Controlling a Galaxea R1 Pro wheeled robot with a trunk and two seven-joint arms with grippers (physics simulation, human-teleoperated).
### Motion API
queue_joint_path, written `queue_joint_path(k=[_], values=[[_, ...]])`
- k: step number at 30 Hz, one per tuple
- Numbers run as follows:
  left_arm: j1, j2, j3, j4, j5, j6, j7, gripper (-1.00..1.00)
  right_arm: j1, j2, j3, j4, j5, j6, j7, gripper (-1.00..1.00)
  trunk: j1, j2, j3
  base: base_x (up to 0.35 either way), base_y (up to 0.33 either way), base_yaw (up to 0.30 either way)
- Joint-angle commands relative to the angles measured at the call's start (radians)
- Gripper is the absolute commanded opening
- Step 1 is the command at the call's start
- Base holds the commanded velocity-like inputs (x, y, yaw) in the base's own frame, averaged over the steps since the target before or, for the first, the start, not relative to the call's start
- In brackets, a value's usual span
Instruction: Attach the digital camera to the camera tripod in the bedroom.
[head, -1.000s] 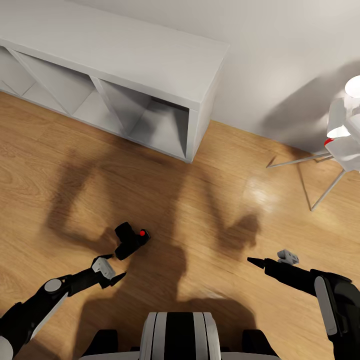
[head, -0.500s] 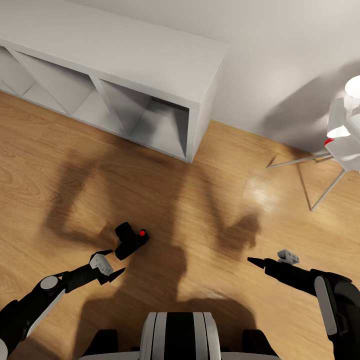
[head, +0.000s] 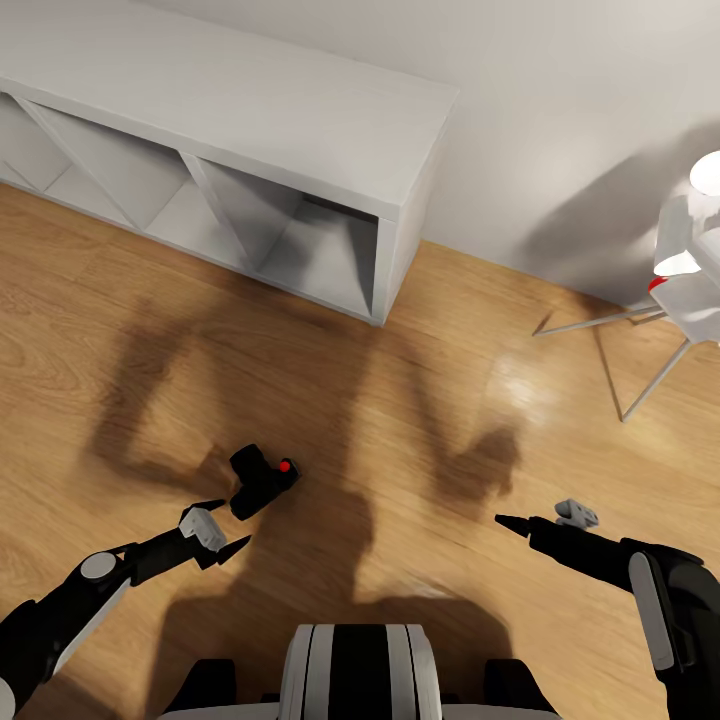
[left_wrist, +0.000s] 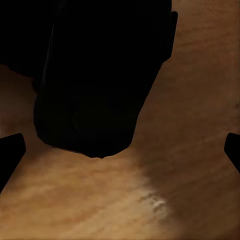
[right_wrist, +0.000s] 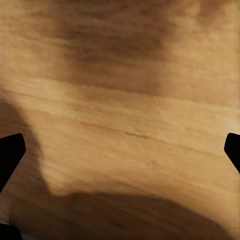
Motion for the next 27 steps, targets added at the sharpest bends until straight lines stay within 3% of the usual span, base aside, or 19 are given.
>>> queue_joint_path(k=[1, 14, 27], values=[[-0.001, 0.001, -0.004, 0.001, 0.006, -0.003, 0.0, 1.0, -0.001, 0.0, -0.001, 0.0, -0.006, 0.007, -0.002, 1.0, 0.0, 0.0, 0.0, 0.0, 0.0, 0.0], [-0.001, 0.001, -0.004, 0.001, 0.006, -0.005, -0.001, 1.0, -0.001, 0.001, 0.0, 0.0, -0.006, 0.008, -0.002, 1.0, 0.0, 0.0, 0.0, 0.02, 0.045, 0.0], [-0.001, 0.0, -0.005, 0.004, 0.006, -0.058, -0.002, 1.0, -0.001, 0.0, -0.002, 0.0, -0.006, 0.007, 0.0, 1.0, 0.0, 0.0, 0.0, 0.008, 0.016, 0.0]])
